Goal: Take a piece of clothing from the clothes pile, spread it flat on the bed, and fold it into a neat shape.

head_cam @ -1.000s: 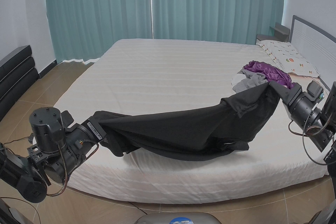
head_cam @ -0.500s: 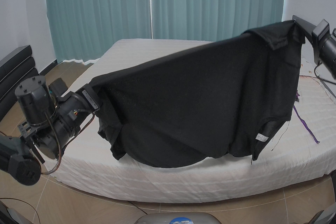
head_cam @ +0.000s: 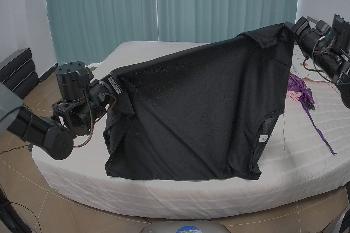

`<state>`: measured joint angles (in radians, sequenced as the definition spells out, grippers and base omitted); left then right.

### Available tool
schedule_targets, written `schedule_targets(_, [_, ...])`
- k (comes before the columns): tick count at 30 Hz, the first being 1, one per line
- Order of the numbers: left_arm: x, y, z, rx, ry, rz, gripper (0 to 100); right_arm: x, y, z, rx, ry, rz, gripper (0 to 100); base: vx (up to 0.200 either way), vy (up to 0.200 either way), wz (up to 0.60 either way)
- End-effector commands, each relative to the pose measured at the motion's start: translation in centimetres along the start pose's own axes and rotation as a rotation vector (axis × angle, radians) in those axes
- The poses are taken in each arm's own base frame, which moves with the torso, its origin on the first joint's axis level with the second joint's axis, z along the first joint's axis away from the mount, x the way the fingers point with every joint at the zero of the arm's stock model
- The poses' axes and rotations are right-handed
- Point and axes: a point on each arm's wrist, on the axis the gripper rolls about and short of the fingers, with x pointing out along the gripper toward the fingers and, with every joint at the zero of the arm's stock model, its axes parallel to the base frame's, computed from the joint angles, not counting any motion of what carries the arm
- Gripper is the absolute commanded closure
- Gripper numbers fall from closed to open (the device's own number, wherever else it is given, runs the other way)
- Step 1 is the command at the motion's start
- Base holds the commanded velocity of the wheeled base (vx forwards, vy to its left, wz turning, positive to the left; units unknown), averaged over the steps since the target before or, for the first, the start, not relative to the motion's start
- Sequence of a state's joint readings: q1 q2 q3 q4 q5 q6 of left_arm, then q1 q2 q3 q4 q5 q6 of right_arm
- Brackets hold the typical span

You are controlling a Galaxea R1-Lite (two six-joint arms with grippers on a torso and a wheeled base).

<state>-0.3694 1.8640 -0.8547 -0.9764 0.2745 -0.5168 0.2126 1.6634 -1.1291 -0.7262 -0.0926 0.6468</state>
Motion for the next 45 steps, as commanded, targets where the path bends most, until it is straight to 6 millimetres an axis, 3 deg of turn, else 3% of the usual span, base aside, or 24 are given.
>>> schedule_targets(1, [3.7, 1.4, -3.3, 0.022, 0.057, 0.048, 100, 4.2, -3.0, -4.4, -0.014, 0.09, -0.074, 100, 0.2, 0.0, 0.0])
schedule_targets(5, [5.7, 1.8, -5.0, 0.025, 0.072, 0.06, 100, 6.0, -4.8, -7.3, -0.025, 0.129, -0.141, 100, 0.2, 0.0, 0.0])
schedule_targets(15, [8.2, 5.0, -12.0, 0.063, 0.216, 0.141, 100, 8.7, -11.0, -15.9, -0.01, 0.226, -0.284, 100, 0.02, 0.0, 0.0])
schedule_targets(22, [9.9, 6.6, -15.4, 0.053, 0.247, 0.175, 100, 9.5, -13.4, -20.0, 0.002, 0.253, -0.331, 100, 0.0, 0.0, 0.0])
schedule_targets(23, [10.4, 6.8, -15.5, 0.023, 0.233, 0.182, 0, 9.6, -13.8, -20.7, 0.008, 0.26, -0.336, 100, 0.0, 0.0, 0.0])
schedule_targets(24, [10.8, 6.9, -15.5, -0.007, 0.223, 0.184, 0, 9.8, -14.1, -21.1, 0.013, 0.258, -0.336, 0, 0.0, 0.0, 0.0])
schedule_targets(32, [11.8, 9.6, -19.7, -0.021, 0.313, 0.263, 0, 10.0, -18.2, -25.9, 0.014, 0.318, -0.407, 0, 0.0, 0.0, 0.0])
schedule_targets(36, [12.3, 10.6, -18.2, -0.05, 0.271, 0.289, 0, 10.6, -18.7, -25.2, 0.043, 0.225, -0.407, 0, 0.0, 0.0, 0.0])
schedule_targets(41, [14.3, 9.6, -12.5, -0.236, 0.081, 0.238, 0, 11.5, -18.2, -22.2, 0.07, 0.094, -0.343, 0, 0.0, 0.0, 0.0])
schedule_targets(45, [14.9, 9.9, -11.5, -0.239, 0.057, 0.234, 0, 11.9, -18.3, -21.5, 0.072, 0.055, -0.344, 0, 0.0, 0.0, 0.0])
